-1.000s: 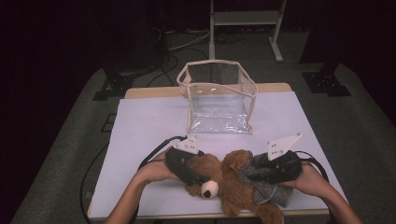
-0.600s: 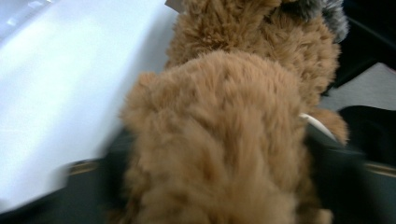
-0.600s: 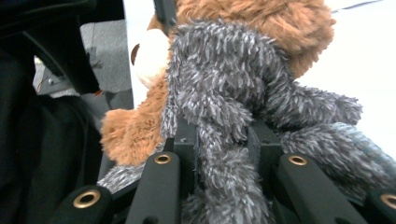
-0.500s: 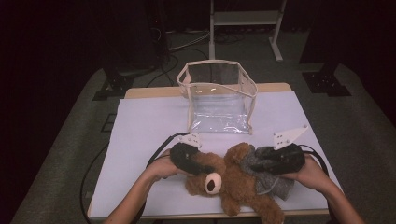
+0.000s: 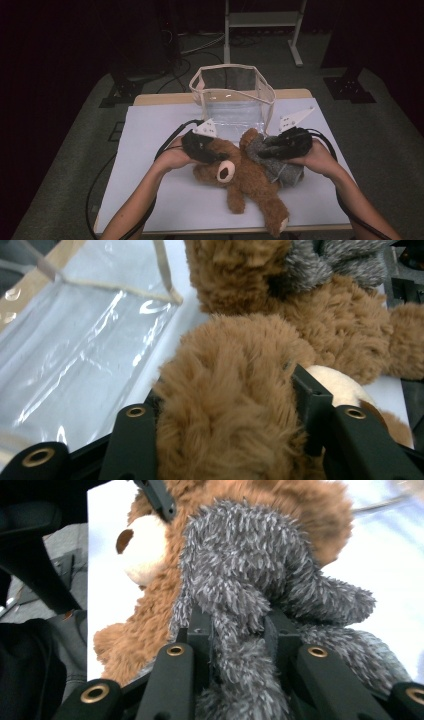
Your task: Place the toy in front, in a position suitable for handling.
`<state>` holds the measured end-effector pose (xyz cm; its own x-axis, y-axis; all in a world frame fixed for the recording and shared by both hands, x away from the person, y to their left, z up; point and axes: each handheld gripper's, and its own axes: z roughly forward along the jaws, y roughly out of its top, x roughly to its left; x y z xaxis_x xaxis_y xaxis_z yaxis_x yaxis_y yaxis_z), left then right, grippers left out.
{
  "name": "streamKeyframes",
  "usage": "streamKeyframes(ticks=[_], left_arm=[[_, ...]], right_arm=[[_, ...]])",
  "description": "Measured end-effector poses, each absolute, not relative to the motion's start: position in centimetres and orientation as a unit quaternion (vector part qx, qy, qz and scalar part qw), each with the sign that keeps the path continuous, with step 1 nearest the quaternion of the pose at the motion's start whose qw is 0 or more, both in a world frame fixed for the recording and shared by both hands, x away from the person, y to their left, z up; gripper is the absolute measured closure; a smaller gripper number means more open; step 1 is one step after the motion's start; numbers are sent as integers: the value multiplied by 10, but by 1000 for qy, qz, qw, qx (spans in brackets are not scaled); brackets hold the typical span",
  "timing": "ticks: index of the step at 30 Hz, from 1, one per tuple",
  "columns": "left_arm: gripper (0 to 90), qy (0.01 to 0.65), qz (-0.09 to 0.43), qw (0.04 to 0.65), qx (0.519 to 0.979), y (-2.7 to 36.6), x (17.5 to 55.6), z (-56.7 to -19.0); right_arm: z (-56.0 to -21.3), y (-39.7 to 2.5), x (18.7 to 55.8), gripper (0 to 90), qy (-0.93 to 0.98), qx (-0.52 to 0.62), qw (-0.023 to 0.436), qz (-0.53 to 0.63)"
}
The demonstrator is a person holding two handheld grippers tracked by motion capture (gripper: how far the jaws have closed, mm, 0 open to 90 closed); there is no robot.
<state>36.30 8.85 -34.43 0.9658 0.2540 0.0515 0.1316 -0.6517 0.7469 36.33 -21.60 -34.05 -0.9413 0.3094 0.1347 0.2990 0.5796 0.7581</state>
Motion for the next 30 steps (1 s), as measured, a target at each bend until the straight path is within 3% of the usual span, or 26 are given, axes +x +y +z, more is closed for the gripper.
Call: streamKeyframes(ticks=[3,5,8,11,12,15,23,30], left_arm=[[435,101,60,398,910,102,350,-358],[341,94,49,383,918,109,339,-365],[279,95,45,402,910,120,331,-367],[296,93,49,406,908,122,328,-367],[393,90,50,408,907,121,323,-369],[462,104,44,422,899,122,316,-377],[462,100,44,425,899,124,308,-378],[456,87,41,423,901,125,301,-377]], right_arm=[[-354,-202,359,701,899,157,-9,409],[-361,-192,351,701,902,138,-16,408],[-361,-174,330,701,915,103,5,391],[-357,-169,320,701,921,92,26,377],[-355,-170,316,701,923,92,36,372],[-348,-179,315,702,917,93,48,385],[-304,-176,310,701,889,76,73,445],[-325,-148,317,701,917,71,57,387]])
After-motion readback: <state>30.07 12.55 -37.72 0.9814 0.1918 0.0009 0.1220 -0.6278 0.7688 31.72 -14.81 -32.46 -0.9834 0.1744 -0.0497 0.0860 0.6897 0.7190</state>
